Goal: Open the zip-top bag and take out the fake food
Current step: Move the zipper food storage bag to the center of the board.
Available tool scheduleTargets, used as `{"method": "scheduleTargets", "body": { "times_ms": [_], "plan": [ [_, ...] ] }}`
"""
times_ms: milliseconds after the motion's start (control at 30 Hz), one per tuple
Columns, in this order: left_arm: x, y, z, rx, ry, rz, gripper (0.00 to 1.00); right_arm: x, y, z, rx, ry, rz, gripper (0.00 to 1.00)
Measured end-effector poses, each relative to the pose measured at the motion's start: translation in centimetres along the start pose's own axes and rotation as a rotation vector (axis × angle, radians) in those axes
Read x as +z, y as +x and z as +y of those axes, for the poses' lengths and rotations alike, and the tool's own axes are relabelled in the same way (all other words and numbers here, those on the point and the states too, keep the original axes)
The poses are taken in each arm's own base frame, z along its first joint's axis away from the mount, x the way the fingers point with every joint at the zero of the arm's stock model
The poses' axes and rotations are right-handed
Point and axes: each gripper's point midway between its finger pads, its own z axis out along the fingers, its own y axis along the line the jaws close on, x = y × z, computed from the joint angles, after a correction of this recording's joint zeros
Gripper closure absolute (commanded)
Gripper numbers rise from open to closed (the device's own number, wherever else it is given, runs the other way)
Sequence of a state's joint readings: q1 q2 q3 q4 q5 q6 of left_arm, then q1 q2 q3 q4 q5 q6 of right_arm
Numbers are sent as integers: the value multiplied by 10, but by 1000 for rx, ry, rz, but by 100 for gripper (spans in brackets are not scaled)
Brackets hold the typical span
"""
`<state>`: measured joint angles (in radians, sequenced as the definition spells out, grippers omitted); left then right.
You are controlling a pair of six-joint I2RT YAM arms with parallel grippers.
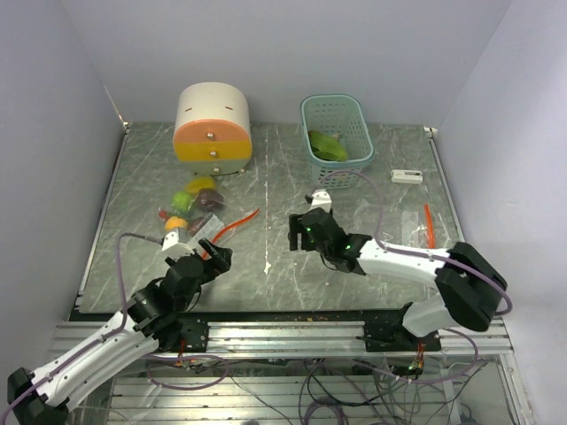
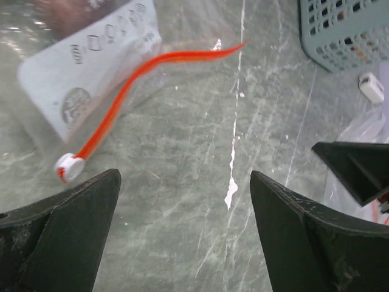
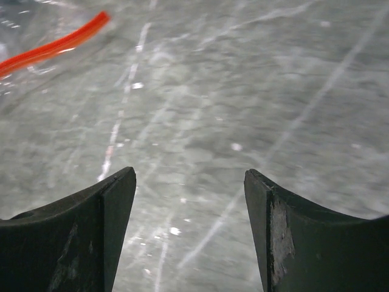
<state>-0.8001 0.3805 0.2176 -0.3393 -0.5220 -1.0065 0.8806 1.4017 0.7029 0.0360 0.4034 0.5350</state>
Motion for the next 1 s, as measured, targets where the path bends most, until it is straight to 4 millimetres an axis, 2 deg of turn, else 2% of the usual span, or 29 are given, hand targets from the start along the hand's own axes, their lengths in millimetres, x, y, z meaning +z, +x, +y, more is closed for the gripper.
{"method": "scheduleTargets", "body": {
  "times_ms": [67,167,267,333,533,800,1000],
  "plan": [
    [-4,-6,6,-49,-21,-30,8,6,5,21,-5,-55,14,28],
    [-10,-13,20,-113,-74,-71,5,11,9,49,-13,-126,20,28],
    [-15,-20,32,-170,-125,-111,9,12,13,66,-18,-168,23,28],
    [-17,-21,40,-196,-160,-126,15,11,14,68,-16,-174,24,28],
    [-21,-20,61,-262,-251,-153,19,11,17,64,-9,-166,21,28],
    [-22,-26,62,-301,-260,-185,28,9,18,58,-8,-147,12,29],
    [-17,-27,53,-289,-243,-182,29,4,19,50,-7,-134,4,29]
  ]
}}
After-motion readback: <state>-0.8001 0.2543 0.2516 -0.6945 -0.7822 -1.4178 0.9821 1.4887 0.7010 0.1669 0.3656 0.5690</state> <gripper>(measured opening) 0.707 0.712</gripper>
